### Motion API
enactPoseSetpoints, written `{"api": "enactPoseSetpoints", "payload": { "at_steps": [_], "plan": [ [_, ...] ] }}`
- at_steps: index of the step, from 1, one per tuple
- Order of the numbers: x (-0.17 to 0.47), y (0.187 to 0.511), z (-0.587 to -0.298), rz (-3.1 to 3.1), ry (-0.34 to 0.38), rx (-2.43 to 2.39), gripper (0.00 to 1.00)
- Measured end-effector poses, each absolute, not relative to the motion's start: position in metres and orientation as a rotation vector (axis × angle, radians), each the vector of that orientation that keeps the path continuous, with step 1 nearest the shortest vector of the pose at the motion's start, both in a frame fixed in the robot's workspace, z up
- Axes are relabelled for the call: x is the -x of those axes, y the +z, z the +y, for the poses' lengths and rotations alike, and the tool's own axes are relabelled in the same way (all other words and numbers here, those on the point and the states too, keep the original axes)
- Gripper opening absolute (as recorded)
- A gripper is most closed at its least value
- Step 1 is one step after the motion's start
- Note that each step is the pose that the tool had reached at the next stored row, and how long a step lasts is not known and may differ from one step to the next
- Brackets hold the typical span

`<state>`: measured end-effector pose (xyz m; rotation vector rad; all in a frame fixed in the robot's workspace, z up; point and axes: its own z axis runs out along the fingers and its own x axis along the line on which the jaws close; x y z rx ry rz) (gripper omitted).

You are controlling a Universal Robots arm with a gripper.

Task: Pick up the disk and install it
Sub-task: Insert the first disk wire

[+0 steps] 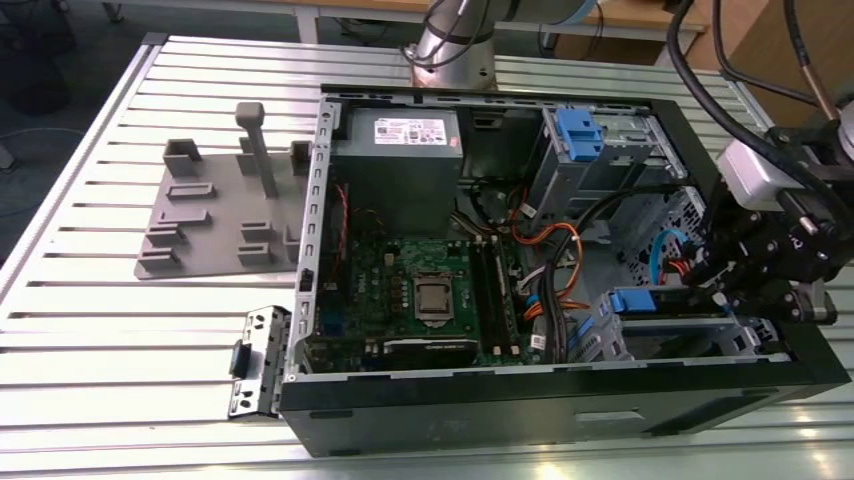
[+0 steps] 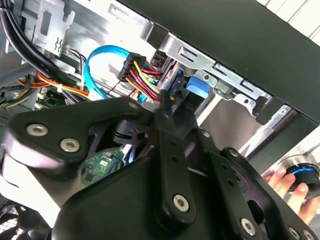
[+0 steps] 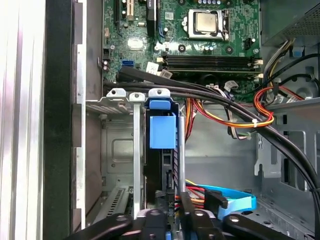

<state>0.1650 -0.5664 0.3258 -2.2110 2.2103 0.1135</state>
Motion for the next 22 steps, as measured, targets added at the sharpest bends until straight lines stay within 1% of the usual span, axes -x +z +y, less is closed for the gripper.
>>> {"api": "enactPoseSetpoints", "payload": {
  "at_steps": [1,9,13,15,16,17,19,22],
  "plan": [
    [-0.165,0.326,-0.566,2.211,0.112,2.211,0.29],
    [-0.168,0.341,-0.566,2.211,0.114,2.211,0.29],
    [-0.175,0.342,-0.566,2.213,0.130,2.213,0.29],
    [-0.177,0.342,-0.564,2.214,0.139,2.214,0.28],
    [-0.178,0.342,-0.564,2.214,0.141,2.214,0.22],
    [-0.179,0.342,-0.563,2.215,0.143,2.215,0.22],
    [-0.180,0.343,-0.561,2.215,0.144,2.215,0.10],
    [-0.180,0.349,-0.561,2.215,0.145,2.214,0.10]
  ]
}}
